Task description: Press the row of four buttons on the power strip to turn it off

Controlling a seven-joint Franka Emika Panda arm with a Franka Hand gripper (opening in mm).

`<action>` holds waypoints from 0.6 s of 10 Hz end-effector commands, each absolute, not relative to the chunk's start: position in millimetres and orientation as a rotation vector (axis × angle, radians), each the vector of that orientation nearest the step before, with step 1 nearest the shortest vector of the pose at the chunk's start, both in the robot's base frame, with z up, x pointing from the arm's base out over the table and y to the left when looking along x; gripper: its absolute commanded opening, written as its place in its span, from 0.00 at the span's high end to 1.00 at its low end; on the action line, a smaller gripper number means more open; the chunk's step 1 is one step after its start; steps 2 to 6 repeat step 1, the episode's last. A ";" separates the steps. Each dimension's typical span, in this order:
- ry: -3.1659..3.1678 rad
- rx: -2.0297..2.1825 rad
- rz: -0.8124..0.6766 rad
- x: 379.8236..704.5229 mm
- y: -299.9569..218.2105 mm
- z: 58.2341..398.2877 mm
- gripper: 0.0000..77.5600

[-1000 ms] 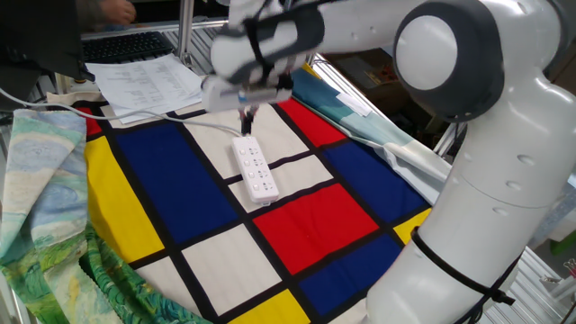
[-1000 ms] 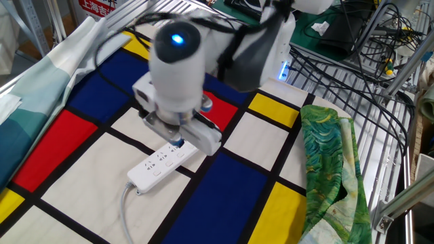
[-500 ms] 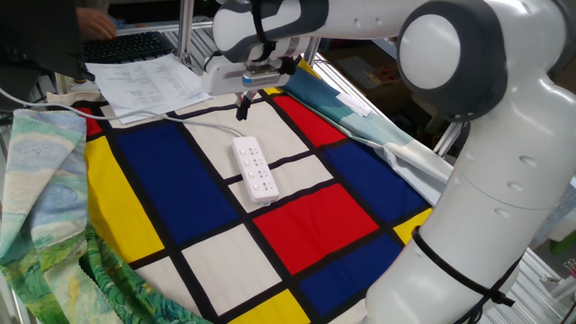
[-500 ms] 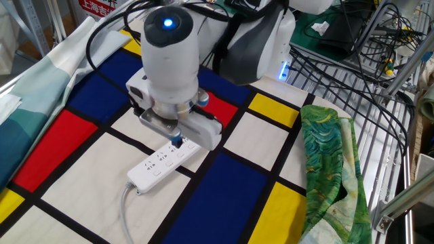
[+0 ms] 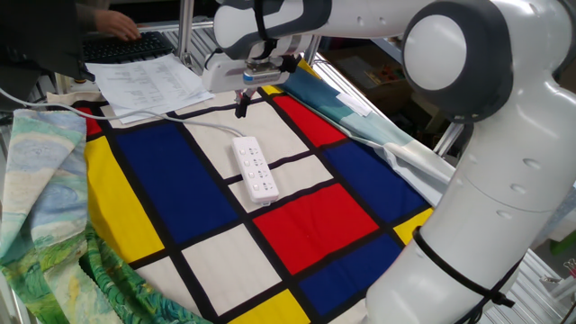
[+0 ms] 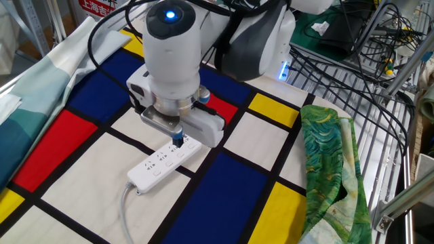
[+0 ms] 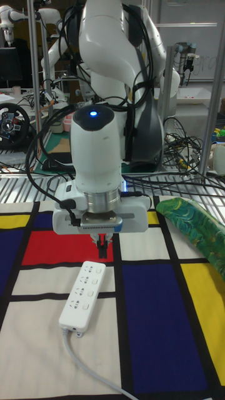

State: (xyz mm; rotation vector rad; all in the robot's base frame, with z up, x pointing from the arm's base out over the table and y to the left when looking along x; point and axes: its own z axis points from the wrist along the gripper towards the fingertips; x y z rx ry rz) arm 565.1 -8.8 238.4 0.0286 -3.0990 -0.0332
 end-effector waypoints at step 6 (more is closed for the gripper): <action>-3.100 0.028 -0.033 569.0 -10.8 241.3 1.00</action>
